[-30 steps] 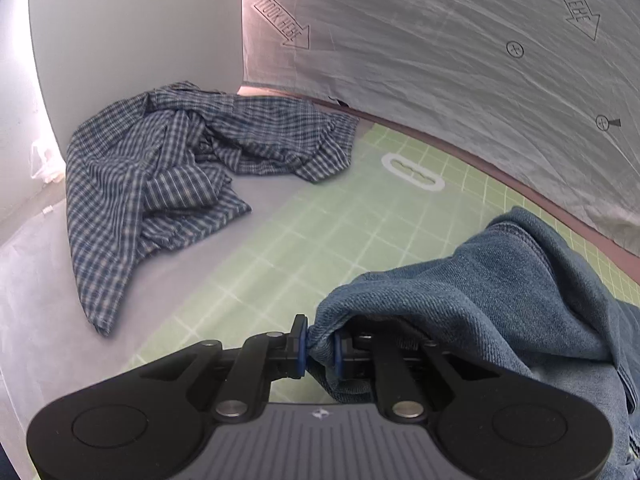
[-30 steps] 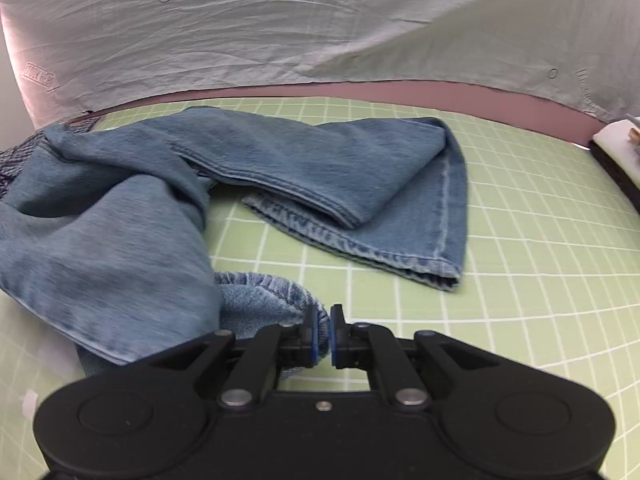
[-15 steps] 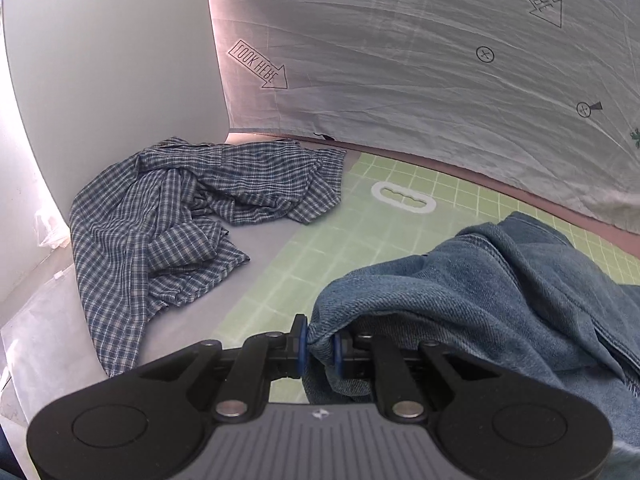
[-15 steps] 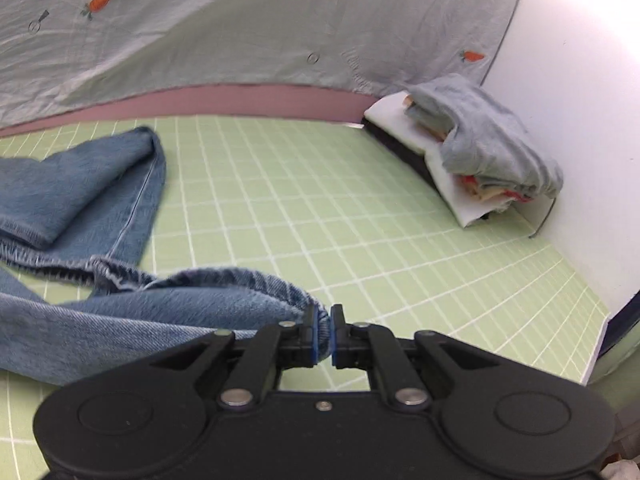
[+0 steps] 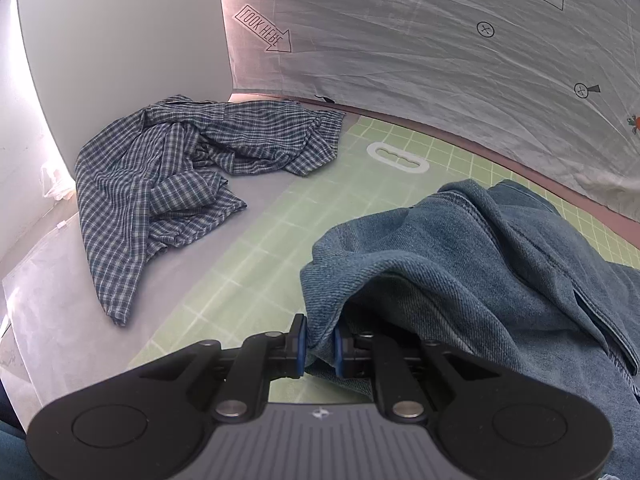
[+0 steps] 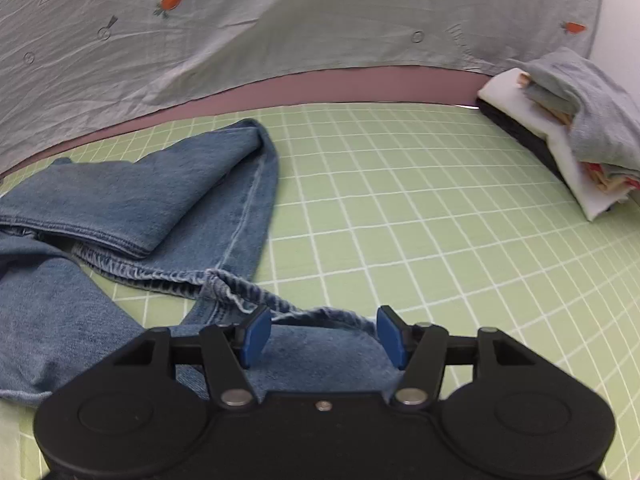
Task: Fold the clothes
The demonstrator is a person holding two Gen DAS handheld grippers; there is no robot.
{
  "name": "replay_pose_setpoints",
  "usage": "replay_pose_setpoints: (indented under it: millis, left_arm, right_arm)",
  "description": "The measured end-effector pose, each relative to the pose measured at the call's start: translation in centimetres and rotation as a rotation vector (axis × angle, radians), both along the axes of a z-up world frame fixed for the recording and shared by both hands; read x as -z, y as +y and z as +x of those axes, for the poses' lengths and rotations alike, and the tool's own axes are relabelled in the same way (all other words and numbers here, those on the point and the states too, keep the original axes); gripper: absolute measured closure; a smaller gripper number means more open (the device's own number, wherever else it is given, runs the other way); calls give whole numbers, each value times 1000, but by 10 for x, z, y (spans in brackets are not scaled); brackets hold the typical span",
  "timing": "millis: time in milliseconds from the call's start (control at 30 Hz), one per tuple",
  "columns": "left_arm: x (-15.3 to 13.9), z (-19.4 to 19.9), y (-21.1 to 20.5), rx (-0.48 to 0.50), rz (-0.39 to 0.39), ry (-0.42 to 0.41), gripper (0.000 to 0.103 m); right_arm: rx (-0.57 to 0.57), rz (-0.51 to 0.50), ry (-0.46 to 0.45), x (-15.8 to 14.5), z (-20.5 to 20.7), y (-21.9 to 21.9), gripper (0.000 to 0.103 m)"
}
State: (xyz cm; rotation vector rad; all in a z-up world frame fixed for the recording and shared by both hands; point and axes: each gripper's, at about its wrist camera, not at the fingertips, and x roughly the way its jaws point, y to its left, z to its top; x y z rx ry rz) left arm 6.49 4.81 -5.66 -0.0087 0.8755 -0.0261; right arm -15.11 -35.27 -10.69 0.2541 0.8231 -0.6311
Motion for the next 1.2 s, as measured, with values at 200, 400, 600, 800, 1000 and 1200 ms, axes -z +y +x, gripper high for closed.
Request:
replay_pose_setpoints:
  millis: [200, 400, 600, 800, 1000, 1200]
  left_arm:
    - [3, -5, -21, -55, 5, 11, 87]
    - [9, -6, -38, -129, 5, 15, 87]
    - [8, -7, -43, -133, 31, 29, 87]
    - [13, -7, -45, -73, 43, 64, 83]
    - [16, -10, -48, -37, 31, 74, 80]
    - [21, -9, -40, -40, -1, 102, 75]
  right_arm:
    - [-191, 49, 80, 19, 37, -12, 44]
    - [-261, 126, 91, 27, 31, -27, 97]
    - [-142, 25, 55, 17, -3, -42, 100]
    - [213, -103, 22, 7, -61, -101, 100]
    - [286, -94, 83, 19, -73, -106, 100]
    - [320, -39, 106, 31, -75, -90, 76]
